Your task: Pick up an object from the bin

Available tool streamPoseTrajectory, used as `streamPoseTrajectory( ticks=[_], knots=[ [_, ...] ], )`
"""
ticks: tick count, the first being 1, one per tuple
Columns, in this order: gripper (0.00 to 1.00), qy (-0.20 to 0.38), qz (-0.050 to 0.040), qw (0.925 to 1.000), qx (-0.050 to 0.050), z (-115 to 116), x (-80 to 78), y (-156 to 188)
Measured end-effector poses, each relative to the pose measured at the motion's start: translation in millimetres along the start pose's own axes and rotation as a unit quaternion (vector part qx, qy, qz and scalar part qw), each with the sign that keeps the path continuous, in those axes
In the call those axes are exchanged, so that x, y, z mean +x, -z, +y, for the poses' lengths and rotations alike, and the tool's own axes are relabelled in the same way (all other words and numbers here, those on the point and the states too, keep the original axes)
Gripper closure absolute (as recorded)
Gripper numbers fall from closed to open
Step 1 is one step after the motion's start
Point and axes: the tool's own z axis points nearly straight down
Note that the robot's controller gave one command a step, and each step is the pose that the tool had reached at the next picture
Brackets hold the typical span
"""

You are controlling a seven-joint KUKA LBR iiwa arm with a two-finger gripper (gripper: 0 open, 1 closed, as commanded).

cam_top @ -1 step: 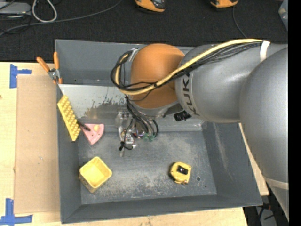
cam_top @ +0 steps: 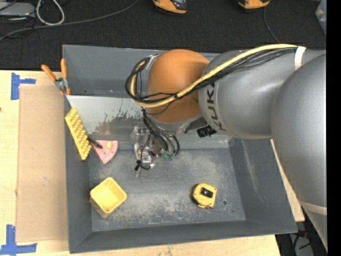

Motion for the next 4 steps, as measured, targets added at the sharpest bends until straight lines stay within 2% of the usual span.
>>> streamPoseTrajectory(
  ticks=[1, 2, 3, 4],
  knots=[
    [0.00, -0.035, 0.0004, 0.9994, 0.000, 15.4, 2.9, -41.1],
    [0.00, -0.029, -0.0041, 0.9996, -0.002, 67.6, -21.9, -26.6],
    [1.00, -0.031, -0.0027, 0.9995, -0.001, 64.7, -20.9, -27.8],
    [1.00, -0.031, -0.0025, 0.9995, -0.001, 64.6, -20.6, -27.5]
  ],
)
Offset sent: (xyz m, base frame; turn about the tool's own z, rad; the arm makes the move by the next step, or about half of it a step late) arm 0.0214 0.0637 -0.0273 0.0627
